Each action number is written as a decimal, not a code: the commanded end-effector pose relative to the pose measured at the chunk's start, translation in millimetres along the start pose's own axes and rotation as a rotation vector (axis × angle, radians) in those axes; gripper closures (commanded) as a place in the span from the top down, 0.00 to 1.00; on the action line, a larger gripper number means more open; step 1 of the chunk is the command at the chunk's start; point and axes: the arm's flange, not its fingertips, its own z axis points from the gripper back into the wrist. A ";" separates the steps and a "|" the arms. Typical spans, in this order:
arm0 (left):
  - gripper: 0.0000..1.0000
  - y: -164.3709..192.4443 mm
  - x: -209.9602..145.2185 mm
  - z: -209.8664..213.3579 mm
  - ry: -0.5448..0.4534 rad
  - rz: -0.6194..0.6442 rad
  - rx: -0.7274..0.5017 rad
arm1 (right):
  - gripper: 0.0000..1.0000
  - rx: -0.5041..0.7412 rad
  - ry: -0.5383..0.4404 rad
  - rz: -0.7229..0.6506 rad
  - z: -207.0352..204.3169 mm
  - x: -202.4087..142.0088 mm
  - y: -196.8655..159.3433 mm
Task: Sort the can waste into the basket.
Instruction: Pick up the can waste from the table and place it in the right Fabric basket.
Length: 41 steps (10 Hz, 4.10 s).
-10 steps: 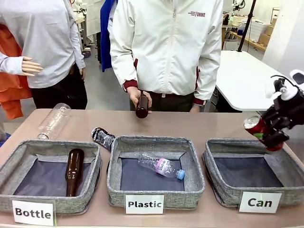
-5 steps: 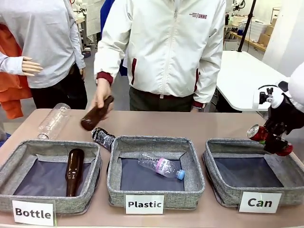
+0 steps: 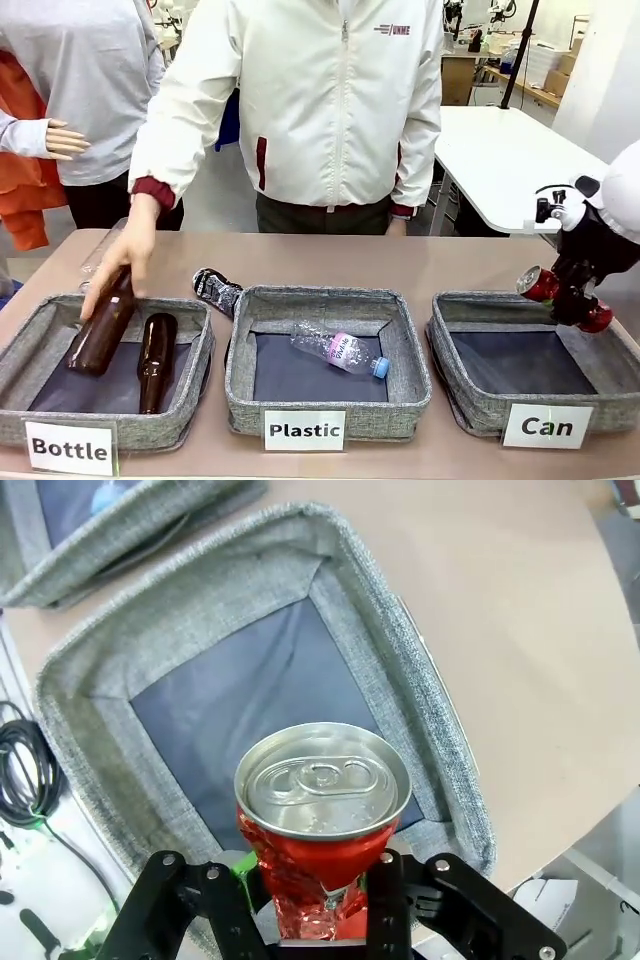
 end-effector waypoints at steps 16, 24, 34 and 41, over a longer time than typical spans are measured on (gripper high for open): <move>1.00 21.4 -22.4 -170.6 0.343 0.013 -0.040 | 1.00 0.897 -0.803 -0.946 -1.1 -27.1 -22.6; 1.00 20.3 20.8 -144.0 0.310 0.007 0.005 | 1.00 0.903 -0.653 -0.764 -11.0 -46.6 -20.1; 1.00 -11.5 57.3 -174.1 0.342 0.031 0.206 | 1.00 0.903 -0.653 -0.764 -11.0 -46.6 -20.1; 1.00 -31.7 192.6 -351.1 0.393 0.125 0.773 | 1.00 0.903 -0.653 -0.764 -11.0 -46.6 -20.1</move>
